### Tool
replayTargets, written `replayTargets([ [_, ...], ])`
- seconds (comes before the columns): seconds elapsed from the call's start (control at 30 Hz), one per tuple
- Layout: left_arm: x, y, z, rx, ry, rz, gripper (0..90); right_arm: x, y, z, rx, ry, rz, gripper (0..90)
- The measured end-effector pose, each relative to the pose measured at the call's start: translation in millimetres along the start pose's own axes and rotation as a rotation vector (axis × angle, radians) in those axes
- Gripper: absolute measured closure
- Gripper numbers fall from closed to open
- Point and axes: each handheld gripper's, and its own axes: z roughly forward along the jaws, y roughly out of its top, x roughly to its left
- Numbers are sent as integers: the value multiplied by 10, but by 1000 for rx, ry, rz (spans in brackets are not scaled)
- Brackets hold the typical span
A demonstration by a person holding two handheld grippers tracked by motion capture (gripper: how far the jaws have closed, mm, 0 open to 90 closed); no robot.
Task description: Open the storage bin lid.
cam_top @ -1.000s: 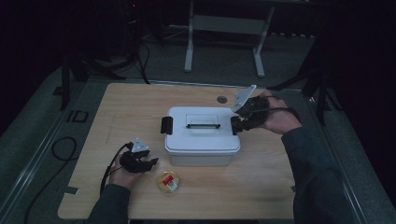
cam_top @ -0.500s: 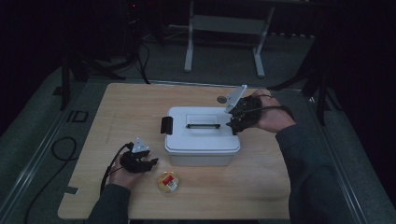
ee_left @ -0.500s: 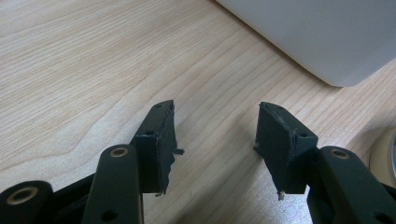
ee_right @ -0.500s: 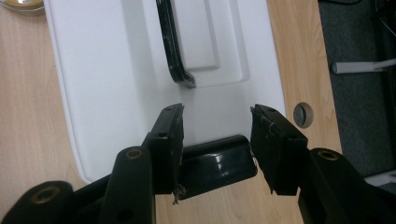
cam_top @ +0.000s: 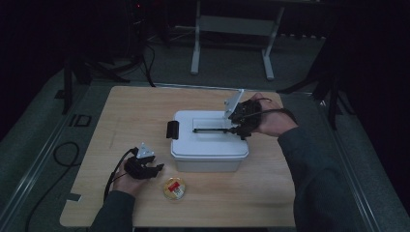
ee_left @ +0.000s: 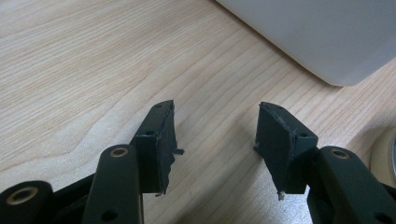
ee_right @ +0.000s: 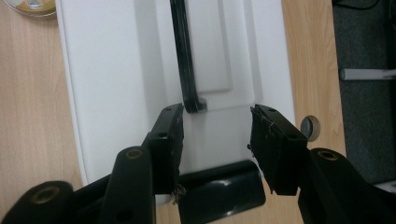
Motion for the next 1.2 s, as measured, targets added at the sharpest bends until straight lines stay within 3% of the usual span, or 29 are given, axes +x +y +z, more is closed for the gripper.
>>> replayTargets([
  [0.27,-2,0,0,1,1,2,476,-3,117,53,-1,10,-15,541],
  [1.2,2,-1,-1,1,-1,5,475,9,456,314,72,87,-68,557],
])
